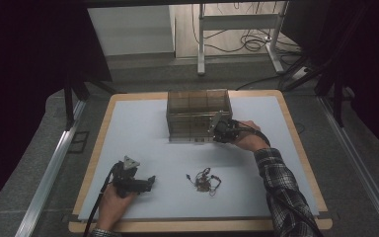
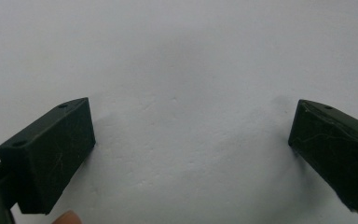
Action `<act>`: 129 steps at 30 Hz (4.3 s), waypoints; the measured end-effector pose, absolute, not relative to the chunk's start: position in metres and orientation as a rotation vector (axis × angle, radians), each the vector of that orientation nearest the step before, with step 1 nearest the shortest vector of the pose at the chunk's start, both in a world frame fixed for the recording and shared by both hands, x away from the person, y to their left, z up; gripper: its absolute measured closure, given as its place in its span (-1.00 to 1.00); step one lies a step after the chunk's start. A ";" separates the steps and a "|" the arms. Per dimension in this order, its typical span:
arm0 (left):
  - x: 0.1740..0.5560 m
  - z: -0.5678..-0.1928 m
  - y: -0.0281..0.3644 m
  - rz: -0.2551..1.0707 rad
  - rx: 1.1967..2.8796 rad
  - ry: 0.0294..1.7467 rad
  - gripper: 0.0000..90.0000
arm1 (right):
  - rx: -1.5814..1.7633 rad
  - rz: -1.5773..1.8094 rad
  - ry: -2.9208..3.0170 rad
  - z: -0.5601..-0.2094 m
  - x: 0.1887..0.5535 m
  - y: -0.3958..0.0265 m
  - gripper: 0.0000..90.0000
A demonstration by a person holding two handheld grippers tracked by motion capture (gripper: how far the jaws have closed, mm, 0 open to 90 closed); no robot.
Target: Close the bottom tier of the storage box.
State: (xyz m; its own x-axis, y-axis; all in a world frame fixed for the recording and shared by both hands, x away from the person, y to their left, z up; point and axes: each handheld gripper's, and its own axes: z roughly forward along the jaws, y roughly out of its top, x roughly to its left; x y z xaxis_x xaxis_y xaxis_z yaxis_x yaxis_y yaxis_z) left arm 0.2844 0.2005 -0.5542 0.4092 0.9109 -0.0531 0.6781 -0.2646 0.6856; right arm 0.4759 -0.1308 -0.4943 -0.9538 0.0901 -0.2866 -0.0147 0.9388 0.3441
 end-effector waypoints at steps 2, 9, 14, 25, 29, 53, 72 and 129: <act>0.284 -0.554 0.200 0.472 2.032 1.346 -0.99 | 0.051 0.501 2.796 -0.494 0.475 -0.131 0.80; 0.284 -0.554 0.200 0.472 2.032 1.346 -0.99 | 0.035 0.502 2.802 -0.493 0.472 -0.131 0.82; 0.284 -0.554 0.200 0.472 2.032 1.346 -0.99 | 0.027 0.511 2.810 -0.492 0.471 -0.132 0.84; 0.284 -0.554 0.200 0.472 2.032 1.346 -0.99 | -0.008 0.507 2.821 -0.490 0.468 -0.132 0.86; 0.284 -0.554 0.200 0.472 2.032 1.346 -0.99 | -0.014 0.508 2.833 -0.489 0.467 -0.133 0.86; 0.285 -0.554 0.201 0.473 2.034 1.344 -0.99 | -0.061 0.517 2.860 -0.487 0.454 -0.138 0.88; 0.285 -0.554 0.201 0.474 2.035 1.343 -0.99 | -0.091 0.515 2.862 -0.488 0.445 -0.140 0.88; 0.285 -0.554 0.201 0.474 2.035 1.342 -0.99 | -0.062 0.555 2.820 -0.489 0.434 -0.142 0.66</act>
